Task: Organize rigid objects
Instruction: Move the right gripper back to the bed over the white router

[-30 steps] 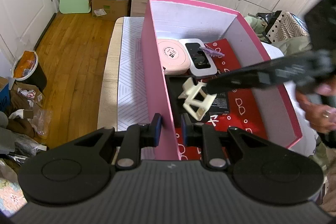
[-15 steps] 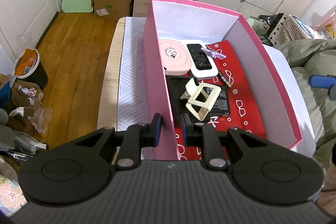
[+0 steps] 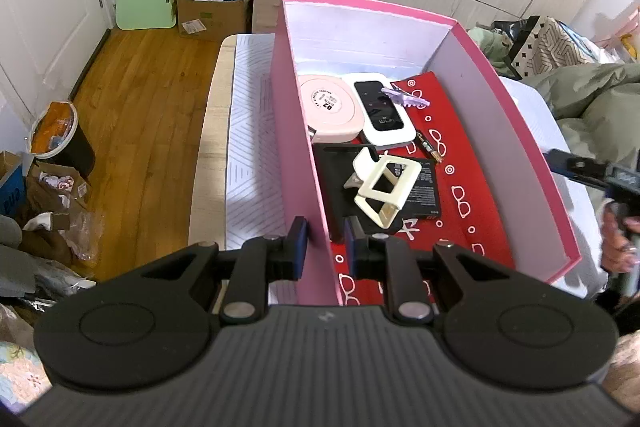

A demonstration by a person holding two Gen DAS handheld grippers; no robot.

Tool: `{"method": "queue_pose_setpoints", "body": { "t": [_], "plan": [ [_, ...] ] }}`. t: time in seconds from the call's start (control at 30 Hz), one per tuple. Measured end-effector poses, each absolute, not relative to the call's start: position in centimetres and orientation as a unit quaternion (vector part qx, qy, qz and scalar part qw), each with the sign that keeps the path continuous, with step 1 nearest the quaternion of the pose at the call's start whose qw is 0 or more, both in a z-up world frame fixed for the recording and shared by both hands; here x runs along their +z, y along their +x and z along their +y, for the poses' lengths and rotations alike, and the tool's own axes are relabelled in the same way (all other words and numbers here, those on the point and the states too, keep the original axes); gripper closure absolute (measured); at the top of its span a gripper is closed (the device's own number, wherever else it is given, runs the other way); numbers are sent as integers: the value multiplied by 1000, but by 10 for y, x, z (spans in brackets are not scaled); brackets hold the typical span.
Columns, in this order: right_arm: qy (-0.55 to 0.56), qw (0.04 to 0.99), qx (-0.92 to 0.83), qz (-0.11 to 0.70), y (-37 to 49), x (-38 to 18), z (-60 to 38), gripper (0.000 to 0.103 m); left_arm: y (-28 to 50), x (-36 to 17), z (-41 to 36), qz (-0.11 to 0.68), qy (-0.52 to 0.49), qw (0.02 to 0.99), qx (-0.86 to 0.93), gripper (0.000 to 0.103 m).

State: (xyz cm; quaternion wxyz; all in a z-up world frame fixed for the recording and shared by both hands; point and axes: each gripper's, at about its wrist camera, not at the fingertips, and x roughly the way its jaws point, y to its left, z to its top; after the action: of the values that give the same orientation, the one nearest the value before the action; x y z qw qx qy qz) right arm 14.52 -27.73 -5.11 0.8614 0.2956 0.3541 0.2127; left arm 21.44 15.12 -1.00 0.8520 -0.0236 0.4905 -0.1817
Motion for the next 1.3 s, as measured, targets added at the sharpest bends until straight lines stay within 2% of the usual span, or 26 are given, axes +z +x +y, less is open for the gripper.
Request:
{"method": "queue_pose_setpoints", "body": {
  "t": [0.43,0.5,0.63,0.8,1.07,1.13,1.17,1.3],
  "plan": [
    [52,940,89,324,161,-82,-211,41,215,-11,153,488,-21,852,-187,86],
    [27,941,93,324,163,-84,-204,35,214,-11,152,487,-19,853,-186,86],
    [-20,942,89,322,161,-87,-195,30,213,-12,153,485,-20,854,-188,86],
    [-38,937,90,336,166,-87,-188,20,213,-14,154,484,-25,854,-189,86],
    [-17,937,85,338,170,-88,-190,19,213,-15,156,484,-37,854,-186,86],
    [-19,938,78,338,172,-88,-189,23,209,-14,156,476,-40,860,-181,86],
    [-22,939,69,337,172,-87,-189,28,206,-13,155,471,-33,863,-181,86],
    [-6,932,106,347,161,-77,-191,32,205,-14,154,466,-30,865,-182,86]
  ]
}}
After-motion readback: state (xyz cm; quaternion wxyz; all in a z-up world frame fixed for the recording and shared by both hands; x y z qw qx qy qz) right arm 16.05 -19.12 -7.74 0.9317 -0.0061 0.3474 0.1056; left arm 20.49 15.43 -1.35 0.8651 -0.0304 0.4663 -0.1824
